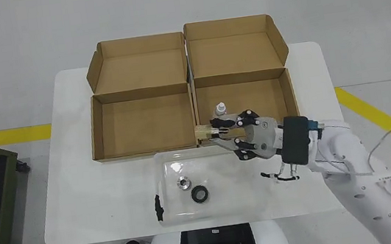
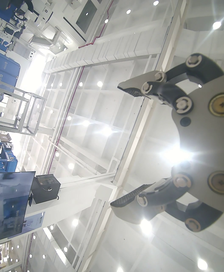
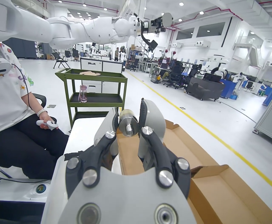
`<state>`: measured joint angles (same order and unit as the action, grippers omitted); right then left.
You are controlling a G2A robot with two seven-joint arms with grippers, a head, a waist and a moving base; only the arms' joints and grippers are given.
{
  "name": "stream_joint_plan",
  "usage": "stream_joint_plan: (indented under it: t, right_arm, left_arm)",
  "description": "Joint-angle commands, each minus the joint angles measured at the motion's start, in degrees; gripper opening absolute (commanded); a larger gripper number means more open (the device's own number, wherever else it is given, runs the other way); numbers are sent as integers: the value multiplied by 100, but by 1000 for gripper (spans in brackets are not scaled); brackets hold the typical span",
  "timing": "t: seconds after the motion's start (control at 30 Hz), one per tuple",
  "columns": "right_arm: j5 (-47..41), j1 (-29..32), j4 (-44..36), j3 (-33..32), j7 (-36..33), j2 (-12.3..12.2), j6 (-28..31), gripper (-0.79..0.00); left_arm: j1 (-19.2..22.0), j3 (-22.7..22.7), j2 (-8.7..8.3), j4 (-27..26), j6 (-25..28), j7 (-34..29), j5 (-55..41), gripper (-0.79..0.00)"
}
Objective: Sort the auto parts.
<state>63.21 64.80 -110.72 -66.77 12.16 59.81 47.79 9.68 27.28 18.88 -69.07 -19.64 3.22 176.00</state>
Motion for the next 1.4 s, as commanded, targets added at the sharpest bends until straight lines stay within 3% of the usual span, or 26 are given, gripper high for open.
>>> stream_joint_plan:
  t: [0.0, 0.3, 0.67, 0.93, 1.37]
  right_arm:
    - [78, -60, 79, 29, 127, 15, 37, -785]
    - [301, -293, 463, 134, 213, 67, 90, -785]
    - [377, -300, 657, -14, -542, 39, 83, -785]
    - [470, -193, 582, -251, -1424, -9, -248, -785]
    - [555, 13, 897, -563, -2260, -73, -567, -785]
  left_arm:
    - [0, 0, 0, 0, 0, 0, 0, 0]
    - [0, 0, 0, 0, 0, 0, 0, 0]
    - [0, 0, 0, 0, 0, 0, 0, 0]
    - [0, 0, 0, 0, 0, 0, 0, 0]
    - [0, 0, 0, 0, 0, 0, 0, 0]
